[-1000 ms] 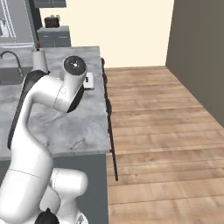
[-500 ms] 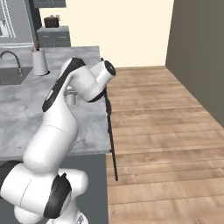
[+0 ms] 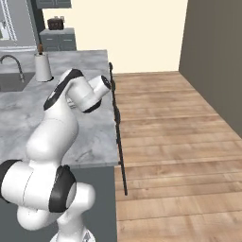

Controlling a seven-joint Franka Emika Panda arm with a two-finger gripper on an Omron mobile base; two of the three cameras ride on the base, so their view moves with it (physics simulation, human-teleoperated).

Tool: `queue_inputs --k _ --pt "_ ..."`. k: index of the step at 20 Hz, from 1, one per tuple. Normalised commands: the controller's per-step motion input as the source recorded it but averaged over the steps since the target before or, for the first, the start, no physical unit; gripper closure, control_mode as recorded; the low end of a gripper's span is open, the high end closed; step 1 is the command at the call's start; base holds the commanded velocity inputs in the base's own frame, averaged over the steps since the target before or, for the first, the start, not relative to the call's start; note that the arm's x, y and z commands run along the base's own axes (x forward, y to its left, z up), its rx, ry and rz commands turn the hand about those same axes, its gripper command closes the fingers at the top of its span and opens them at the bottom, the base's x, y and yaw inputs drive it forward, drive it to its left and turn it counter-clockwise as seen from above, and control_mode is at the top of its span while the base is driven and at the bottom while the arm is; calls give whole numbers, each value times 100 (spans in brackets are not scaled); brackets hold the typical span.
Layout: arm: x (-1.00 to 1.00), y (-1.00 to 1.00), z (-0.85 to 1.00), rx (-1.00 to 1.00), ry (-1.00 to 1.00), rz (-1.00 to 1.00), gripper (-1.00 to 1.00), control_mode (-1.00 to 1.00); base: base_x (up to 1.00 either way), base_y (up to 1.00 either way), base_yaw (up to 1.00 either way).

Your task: The dining table condiment station is running low on shaker. Refill the condiment station by opening the cabinet and taking the shaker from the cabinet and placing it on the dining table.

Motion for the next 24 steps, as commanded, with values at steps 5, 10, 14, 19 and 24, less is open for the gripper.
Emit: queue_inputs --k 5,10,14,19,24 --pt "30 31 -54 0 -14 16 100 -100 0 0 0" --pt "35 14 -34 0 -17 9 100 -100 0 0 0" --pt "16 2 -56 1 -6 7 100 -100 0 0 0" --pt "20 0 -53 1 -1 5 100 -100 0 0 0" --pt "24 0 -23 4 0 3 100 -100 0 0 0"
